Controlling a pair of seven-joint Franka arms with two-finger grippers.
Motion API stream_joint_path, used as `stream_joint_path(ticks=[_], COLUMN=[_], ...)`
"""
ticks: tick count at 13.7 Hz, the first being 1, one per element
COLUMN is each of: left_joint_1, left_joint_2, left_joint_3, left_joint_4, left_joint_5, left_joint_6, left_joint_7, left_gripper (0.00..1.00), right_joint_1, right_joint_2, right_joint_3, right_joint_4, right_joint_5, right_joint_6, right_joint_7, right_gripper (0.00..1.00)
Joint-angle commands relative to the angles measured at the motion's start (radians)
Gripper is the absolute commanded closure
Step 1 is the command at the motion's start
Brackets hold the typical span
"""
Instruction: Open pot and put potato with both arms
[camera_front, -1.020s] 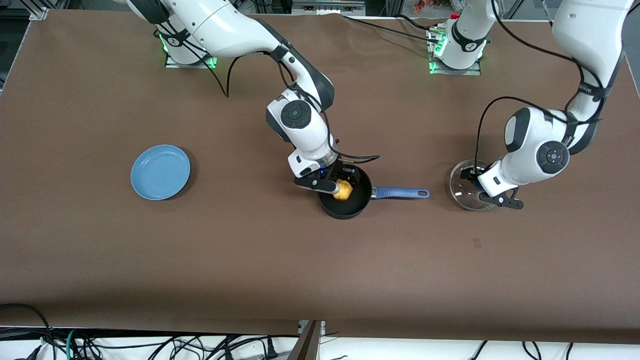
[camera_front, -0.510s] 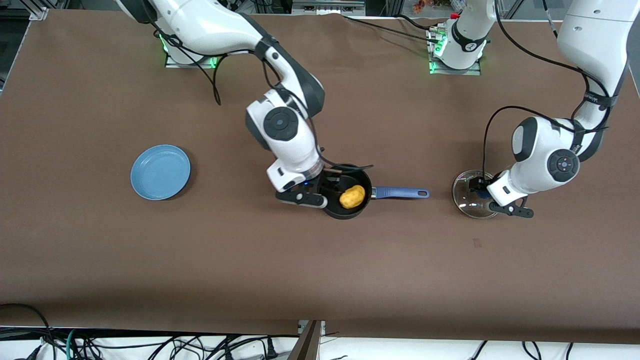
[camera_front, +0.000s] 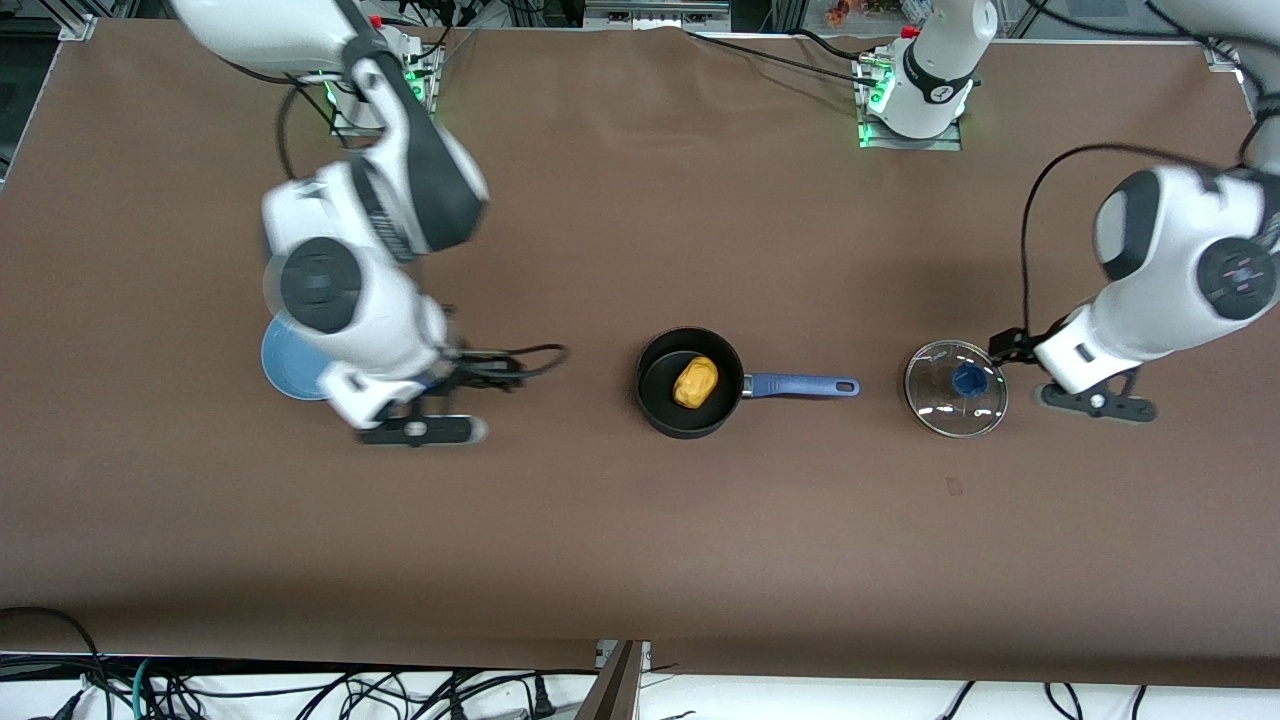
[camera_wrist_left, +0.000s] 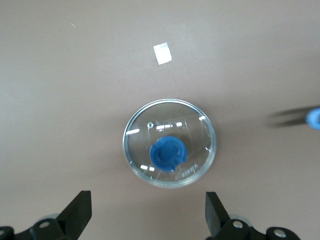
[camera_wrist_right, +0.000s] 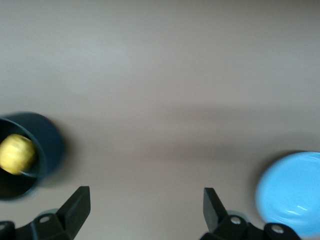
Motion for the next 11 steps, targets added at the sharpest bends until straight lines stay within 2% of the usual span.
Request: stream_joint_path(ticks=[1, 4, 8, 9, 11], left_joint_1=[0.006, 0.006, -0.007, -0.029, -0.138], left_joint_2=[-0.03, -0.044, -0.104, -0.11, -0.127], left_joint_3=[-0.019, -0.022, 0.004, 0.025, 0.138], left_joint_4=[0.174, 0.31, 0.308, 0.307, 0.286], left_joint_5=[-0.039, -0.047, -0.082, -0.082, -0.087], left_joint_6=[-0.175, -0.31, -0.343, -0.343, -0.341], left_joint_7=[-0.005, -0.002, 0.004, 0.004, 0.004], left_gripper=[0.0, 0.0, 0.0, 0.0, 0.0], right_joint_1=[-0.034, -0.12, -0.193, -0.215, -0.258], right_joint_2=[-0.073, -0.149, -0.325, -0.371, -0.466], right_joint_3=[-0.045, -0.044, -0.039, -0.039, -0.039], right_joint_4=[-0.018, -0.027, -0.152, -0.187, -0.257], right_joint_5=[-0.019, -0.018, -0.015, -0.015, -0.015], right_joint_6=[-0.1, -0.186, -0.246, -0.258, -0.248], right_joint_7=[-0.092, -0.221, -0.235, -0.237, -0.264], right_gripper=[0.0, 0.0, 0.0, 0.0, 0.0])
